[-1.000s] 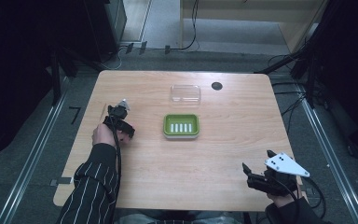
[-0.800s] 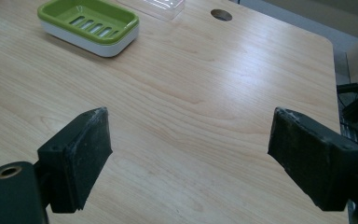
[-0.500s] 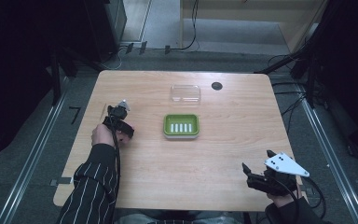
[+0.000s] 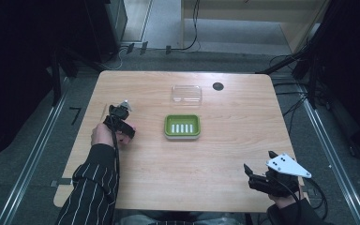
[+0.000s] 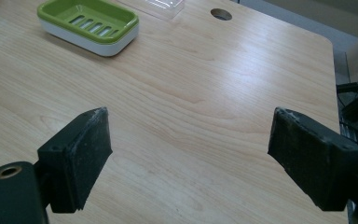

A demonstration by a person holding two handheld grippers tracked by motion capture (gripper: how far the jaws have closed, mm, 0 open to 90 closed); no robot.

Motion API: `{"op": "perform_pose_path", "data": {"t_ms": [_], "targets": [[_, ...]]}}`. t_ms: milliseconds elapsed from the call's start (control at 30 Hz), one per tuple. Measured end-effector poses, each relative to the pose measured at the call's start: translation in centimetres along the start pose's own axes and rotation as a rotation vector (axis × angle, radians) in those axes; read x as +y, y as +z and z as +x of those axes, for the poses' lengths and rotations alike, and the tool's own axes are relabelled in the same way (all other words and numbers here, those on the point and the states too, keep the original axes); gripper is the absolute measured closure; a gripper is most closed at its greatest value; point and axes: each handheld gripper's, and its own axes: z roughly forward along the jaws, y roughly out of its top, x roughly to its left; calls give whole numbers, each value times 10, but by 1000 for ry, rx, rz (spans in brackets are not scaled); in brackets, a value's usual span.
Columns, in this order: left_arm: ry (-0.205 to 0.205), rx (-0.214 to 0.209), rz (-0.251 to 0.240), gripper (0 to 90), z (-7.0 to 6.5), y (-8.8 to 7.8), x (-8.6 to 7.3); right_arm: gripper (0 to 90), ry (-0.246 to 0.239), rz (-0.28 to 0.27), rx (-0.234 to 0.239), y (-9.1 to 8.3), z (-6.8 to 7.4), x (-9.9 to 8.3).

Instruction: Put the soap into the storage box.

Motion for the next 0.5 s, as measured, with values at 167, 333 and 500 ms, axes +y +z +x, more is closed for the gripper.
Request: {"op": "perform_pose_path", "data": {"t_ms": [167,333,500], "targets": [[43,-7,-3,387,-3,-4,0,135,0,0,0,0,0,0],[70,-15,-14,387,-5,-10,1,135,0,-1,-1,0,0,0],[97,-22,-23,387,-6,-13,1,135,1,-1,-3,-1,0,0]]}}
